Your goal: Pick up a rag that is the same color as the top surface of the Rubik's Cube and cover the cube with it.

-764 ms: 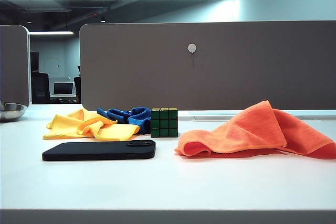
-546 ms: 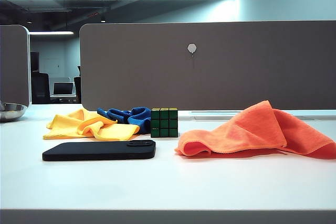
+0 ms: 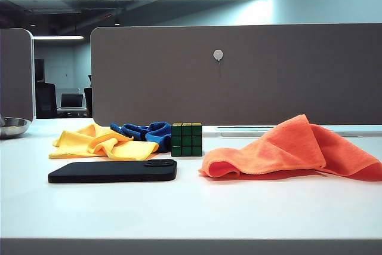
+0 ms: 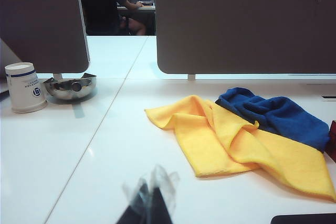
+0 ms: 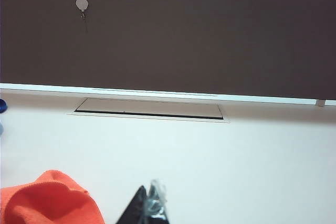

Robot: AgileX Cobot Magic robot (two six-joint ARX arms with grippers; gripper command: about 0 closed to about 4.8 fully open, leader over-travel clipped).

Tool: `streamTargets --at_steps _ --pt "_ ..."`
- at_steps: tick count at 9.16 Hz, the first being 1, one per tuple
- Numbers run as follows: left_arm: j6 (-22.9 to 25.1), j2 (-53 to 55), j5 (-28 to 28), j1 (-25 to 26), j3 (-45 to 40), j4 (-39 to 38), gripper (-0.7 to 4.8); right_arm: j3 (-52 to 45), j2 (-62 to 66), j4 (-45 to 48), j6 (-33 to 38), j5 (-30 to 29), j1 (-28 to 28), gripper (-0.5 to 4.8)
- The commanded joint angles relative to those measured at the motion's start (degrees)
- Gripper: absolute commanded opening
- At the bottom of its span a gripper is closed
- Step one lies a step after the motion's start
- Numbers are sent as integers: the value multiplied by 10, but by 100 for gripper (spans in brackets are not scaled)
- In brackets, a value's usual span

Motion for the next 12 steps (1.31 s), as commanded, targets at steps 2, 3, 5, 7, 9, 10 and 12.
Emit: streamTargets --at_steps 2,3,5,7,9,10,12 --pt "0 0 0 0 1 7 -5 -2 -1 7 0 1 0 -1" --pt "0 0 0 0 1 7 -5 -2 -1 7 0 1 0 -1" --pt "0 0 0 0 1 7 -5 -2 -1 7 0 1 0 -1" --pt "0 0 0 0 1 8 -5 -2 -1 -2 0 1 0 -1" --pt "-34 0 1 0 1 10 -5 -2 -1 -22 0 0 0 -1" --pt "-46 0 1 0 1 11 -5 -2 -1 -21 0 0 0 -1" --pt "-45 0 48 0 2 26 -5 -1 -1 -15 0 -2 0 -1"
